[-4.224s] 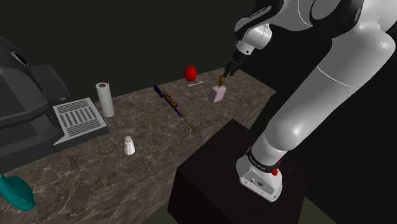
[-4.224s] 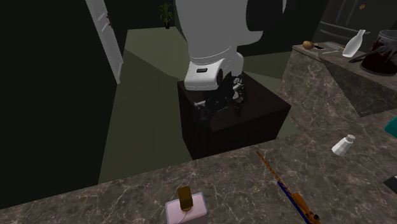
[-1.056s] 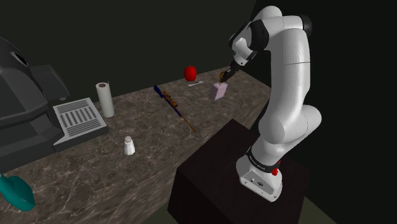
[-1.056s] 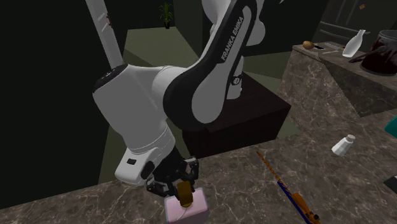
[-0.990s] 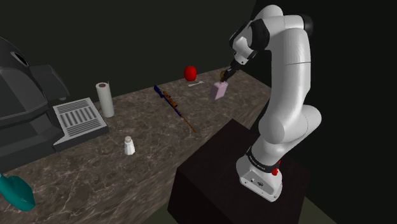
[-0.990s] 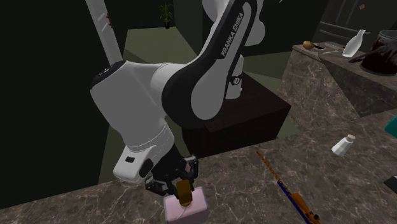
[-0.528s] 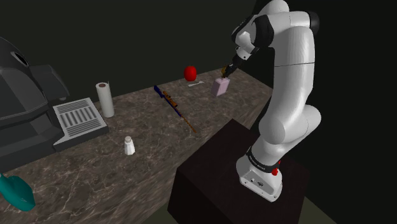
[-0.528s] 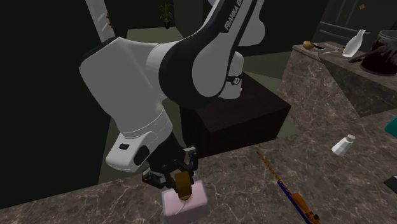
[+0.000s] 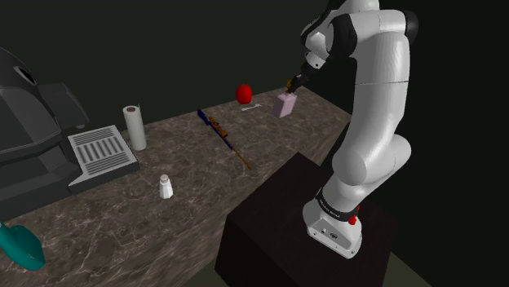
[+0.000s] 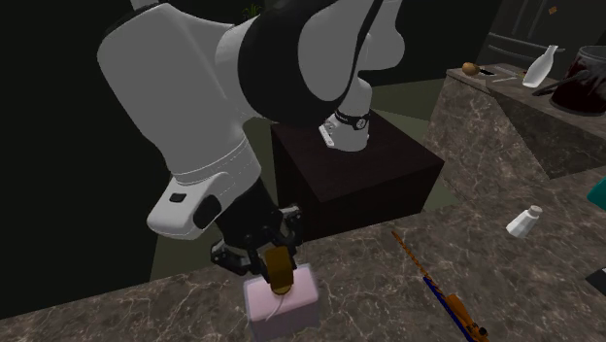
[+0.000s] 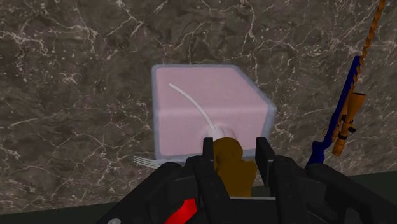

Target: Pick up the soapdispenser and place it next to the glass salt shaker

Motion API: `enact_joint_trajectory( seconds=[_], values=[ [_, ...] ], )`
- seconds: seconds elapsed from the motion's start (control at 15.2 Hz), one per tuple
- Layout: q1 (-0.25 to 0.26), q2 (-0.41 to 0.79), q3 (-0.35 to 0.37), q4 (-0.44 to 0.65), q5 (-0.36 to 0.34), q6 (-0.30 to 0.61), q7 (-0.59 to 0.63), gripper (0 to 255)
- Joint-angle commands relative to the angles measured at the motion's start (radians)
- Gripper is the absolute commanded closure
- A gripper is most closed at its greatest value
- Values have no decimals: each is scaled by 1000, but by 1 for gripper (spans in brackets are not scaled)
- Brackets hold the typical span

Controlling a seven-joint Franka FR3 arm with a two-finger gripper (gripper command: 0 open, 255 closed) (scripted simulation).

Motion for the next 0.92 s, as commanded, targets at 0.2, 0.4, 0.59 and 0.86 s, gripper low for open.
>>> enact_joint_trajectory(
  seconds=[0.2, 0.4, 0.59, 0.86],
  values=[
    [5, -29, -14, 27, -27, -44, 29, 255],
    [8, -46, -21, 42, -42, -71, 46, 255],
    [10, -61, -28, 60, -57, -98, 63, 255],
    [11, -80, -36, 88, -74, -136, 84, 255]
  ],
)
